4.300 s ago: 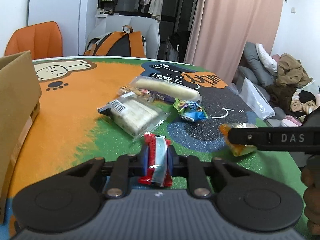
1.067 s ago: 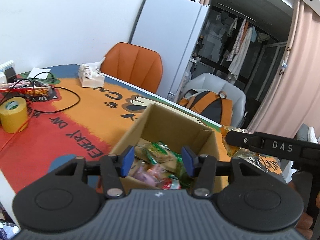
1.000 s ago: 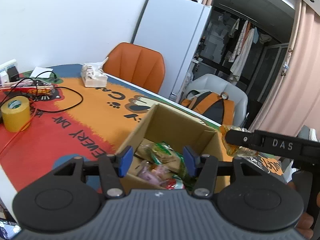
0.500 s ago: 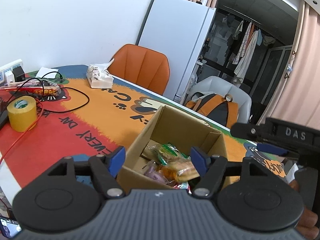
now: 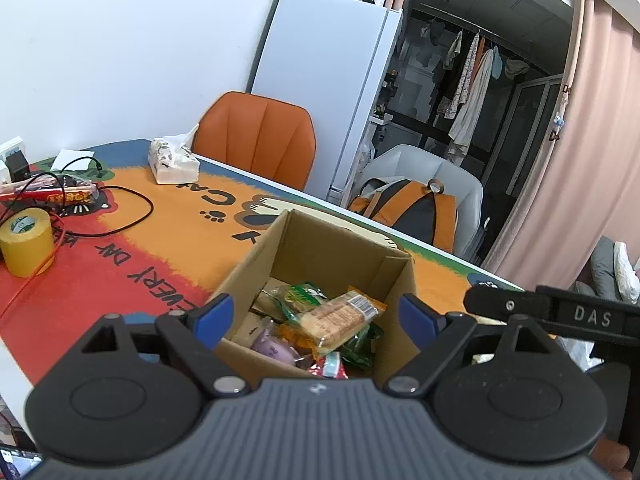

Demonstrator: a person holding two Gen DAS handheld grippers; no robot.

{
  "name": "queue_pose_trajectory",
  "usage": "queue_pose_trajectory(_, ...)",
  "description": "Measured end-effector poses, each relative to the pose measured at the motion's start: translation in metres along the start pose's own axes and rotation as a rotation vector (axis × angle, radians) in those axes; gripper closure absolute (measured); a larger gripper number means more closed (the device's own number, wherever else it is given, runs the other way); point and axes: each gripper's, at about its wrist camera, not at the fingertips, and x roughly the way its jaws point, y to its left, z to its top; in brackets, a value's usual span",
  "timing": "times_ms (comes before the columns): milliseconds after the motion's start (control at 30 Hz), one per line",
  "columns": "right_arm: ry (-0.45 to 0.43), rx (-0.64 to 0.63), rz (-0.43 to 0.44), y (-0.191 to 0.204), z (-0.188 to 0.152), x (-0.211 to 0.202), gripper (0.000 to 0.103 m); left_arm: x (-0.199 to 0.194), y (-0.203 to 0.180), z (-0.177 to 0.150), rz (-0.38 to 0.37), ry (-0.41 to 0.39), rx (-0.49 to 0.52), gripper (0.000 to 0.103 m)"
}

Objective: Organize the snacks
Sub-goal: 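Move both open tools from the box back to the snack pile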

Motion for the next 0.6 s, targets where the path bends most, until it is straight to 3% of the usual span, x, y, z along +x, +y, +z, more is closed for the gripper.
queue_pose_trajectory(600,0.002,0.098,-0.069,-0.057,-0.019,-0.031,0.0,0.008,-0.039,-0.013,-0.044,0.071,0.035,0.014)
